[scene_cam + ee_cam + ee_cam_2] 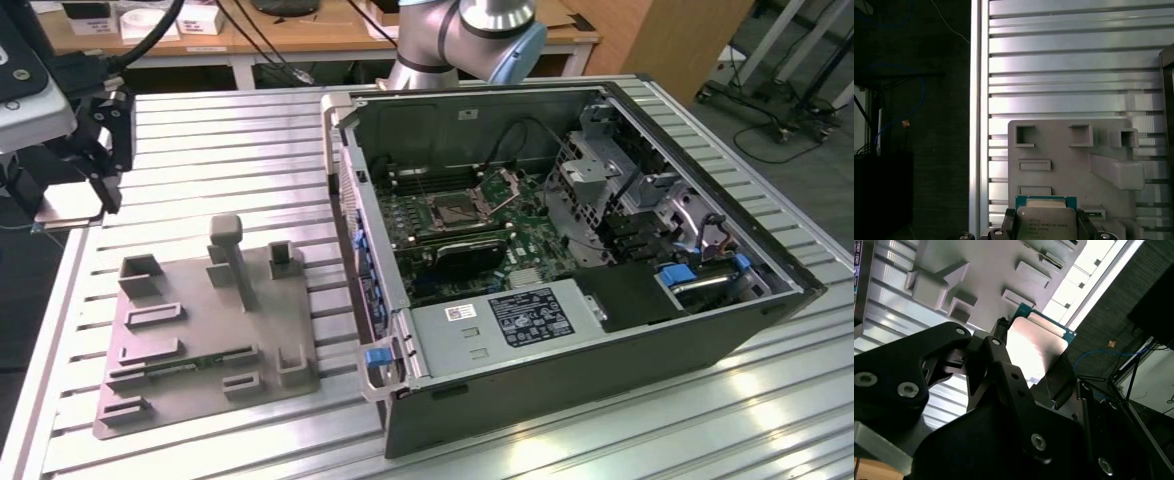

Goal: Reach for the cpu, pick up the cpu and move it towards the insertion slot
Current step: 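Pick up the cpu and move it towards the insertion slot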

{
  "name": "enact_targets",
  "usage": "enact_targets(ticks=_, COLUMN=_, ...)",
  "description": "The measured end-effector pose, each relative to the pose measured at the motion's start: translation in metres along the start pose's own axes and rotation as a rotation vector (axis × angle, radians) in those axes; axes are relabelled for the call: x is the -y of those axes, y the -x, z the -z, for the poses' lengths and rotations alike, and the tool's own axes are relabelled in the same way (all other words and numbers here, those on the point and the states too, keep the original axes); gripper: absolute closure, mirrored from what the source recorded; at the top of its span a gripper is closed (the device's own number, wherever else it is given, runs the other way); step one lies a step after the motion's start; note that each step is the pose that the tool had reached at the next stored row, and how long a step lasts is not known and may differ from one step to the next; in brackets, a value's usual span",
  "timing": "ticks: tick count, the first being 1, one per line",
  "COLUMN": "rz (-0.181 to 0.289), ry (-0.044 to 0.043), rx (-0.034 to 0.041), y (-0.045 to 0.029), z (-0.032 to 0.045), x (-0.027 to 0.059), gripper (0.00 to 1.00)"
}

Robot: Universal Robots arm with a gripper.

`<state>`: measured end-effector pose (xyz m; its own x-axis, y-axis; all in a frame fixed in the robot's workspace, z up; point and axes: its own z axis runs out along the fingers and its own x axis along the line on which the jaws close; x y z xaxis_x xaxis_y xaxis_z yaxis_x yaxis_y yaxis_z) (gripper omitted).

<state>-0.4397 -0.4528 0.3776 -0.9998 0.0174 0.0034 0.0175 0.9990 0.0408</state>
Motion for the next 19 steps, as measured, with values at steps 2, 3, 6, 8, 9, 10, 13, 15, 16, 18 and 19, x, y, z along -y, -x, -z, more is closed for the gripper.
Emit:
enact_targets(ticks=2, rz=0.0, ry=0.0, rx=0.0, y=0.0, z=0.0, x=0.0, gripper=0.45)
enact_targets(ticks=3, rz=0.0, ry=0.0, rx=-0.0001, y=0.0001, z=0.0001, x=0.0, gripper=0.45)
enact_targets(ticks=6, rz=0.0, ry=-0.0001, rx=-0.0002, y=0.0001, z=0.0001, x=0.0, gripper=0.45)
enact_targets(ticks=8, rz=0.0, ry=-0.0001, rx=-0.0001, y=0.0001, z=0.0001, x=0.0, gripper=0.45)
enact_targets(ticks=9, rz=0.0, ry=-0.0001, rx=-0.0002, y=0.0001, z=0.0002, x=0.0, gripper=0.45)
enact_targets(ticks=10, rz=0.0, ry=-0.0001, rx=-0.0002, y=0.0003, z=0.0002, x=0.0, gripper=0.45)
enact_targets(ticks=13, rz=0.0, ry=-0.0001, rx=-0.0001, y=0.0027, z=0.0001, x=0.0, gripper=0.45)
enact_targets(ticks=15, rz=0.0, ry=-0.0001, rx=-0.0002, y=0.0053, z=0.0002, x=-0.0001, gripper=0.45)
enact_targets(ticks=16, rz=0.0, ry=-0.0001, rx=-0.0001, y=0.0068, z=0.0001, x=-0.0001, gripper=0.45)
enact_targets(ticks=18, rz=0.0, ry=-0.0001, rx=-0.0001, y=0.0093, z=0.0002, x=-0.0002, gripper=0.45)
enact_targets(ticks=19, rz=0.0, ry=0.0, rx=-0.0001, y=0.01, z=0.0002, x=-0.0002, gripper=0.45)
